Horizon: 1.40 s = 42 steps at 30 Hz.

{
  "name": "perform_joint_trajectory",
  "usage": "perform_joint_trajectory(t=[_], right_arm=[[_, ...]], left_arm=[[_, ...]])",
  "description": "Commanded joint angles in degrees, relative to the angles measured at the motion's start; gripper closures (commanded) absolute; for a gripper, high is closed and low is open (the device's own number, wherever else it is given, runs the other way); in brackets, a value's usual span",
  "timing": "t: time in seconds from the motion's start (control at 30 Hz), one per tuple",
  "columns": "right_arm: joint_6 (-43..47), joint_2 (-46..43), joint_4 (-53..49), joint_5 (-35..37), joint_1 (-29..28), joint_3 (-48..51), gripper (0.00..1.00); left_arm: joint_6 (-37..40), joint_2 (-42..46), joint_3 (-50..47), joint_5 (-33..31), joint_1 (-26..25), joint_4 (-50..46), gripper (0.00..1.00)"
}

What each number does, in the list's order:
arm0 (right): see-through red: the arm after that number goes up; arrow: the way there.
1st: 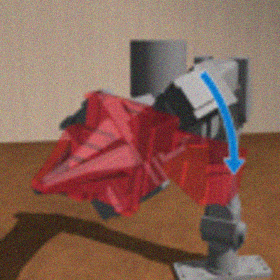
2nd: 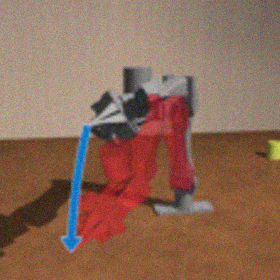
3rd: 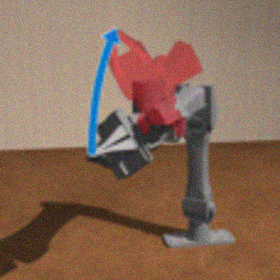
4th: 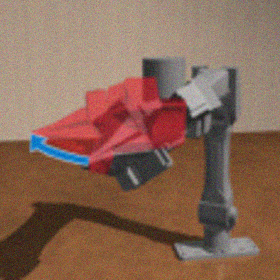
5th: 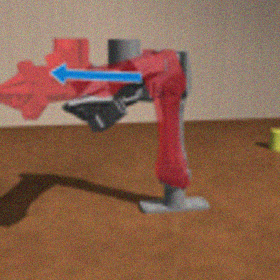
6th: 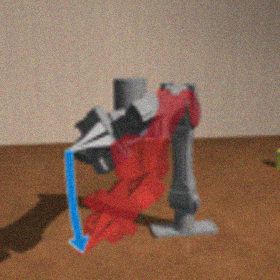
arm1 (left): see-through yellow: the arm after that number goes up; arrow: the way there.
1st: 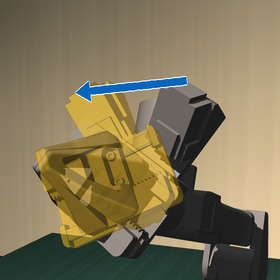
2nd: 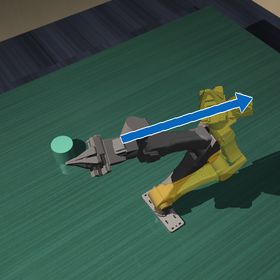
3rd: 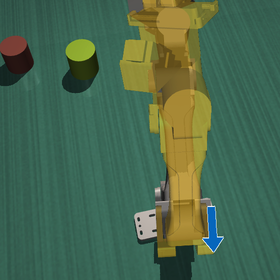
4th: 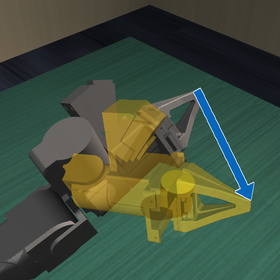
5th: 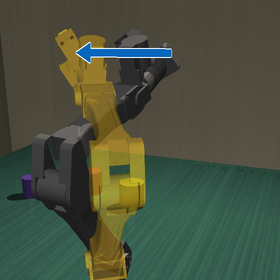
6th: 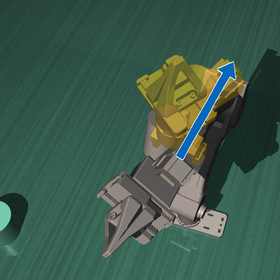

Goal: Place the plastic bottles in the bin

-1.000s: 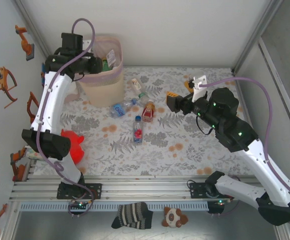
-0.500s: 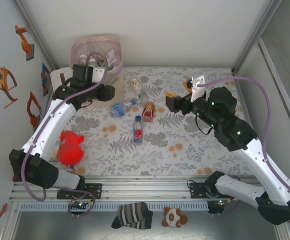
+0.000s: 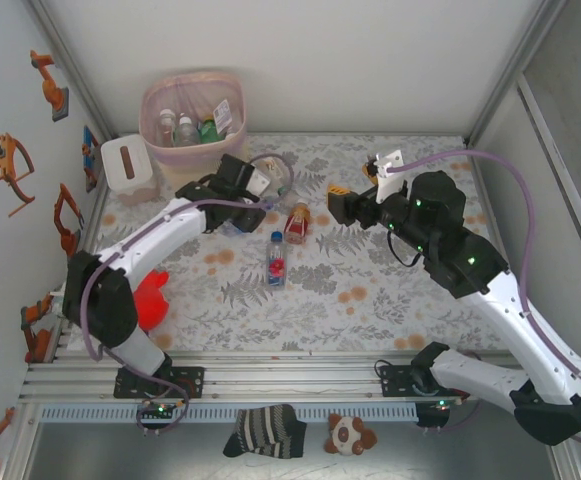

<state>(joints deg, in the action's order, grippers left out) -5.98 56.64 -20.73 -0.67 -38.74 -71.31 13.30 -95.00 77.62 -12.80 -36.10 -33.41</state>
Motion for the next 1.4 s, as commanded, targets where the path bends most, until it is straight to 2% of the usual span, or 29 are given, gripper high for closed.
perform_joint_trajectory(t=[0.0,0.17,0.4,0.67,0.9,1.07,1.37], right_arm=[[0.52,-1.50,-0.05,1.15,0.33,-1.23,0.17],[0.34,-1.20,-0.01,1.18,0.33,-1.12,0.17],[0.14,-0.61,0.86,0.69,0.33,-1.37,0.17],[-0.11,-1.13,0.62,0.75,0.26,-1.12,0.18],[0.14,-1.97,-0.18,1.28,0.25,-1.04,0.18],[-0.03,-1.84,0.03,1.02,0.25,-1.11,0.18],[-0.40,-1.71,0.34,0.91,0.30,-0.86,0.18]], left_arm=[[7.00,-3.34,2.92,-6.30,-0.54,-0.33,0.31],[9.19,-9.40,6.46,-12.80,-0.51,-0.25,0.27],[12.85,-15.30,10.21,-14.40,-0.29,1.16,0.19],[12.16,-21.00,14.92,-10.51,0.31,-1.95,0.19],[10.47,-24.35,16.28,-11.29,1.55,-4.14,0.19],[9.47,-25.25,15.90,-9.60,2.69,-4.71,0.18],[7.82,-27.64,15.02,-3.10,4.27,-6.16,0.18]])
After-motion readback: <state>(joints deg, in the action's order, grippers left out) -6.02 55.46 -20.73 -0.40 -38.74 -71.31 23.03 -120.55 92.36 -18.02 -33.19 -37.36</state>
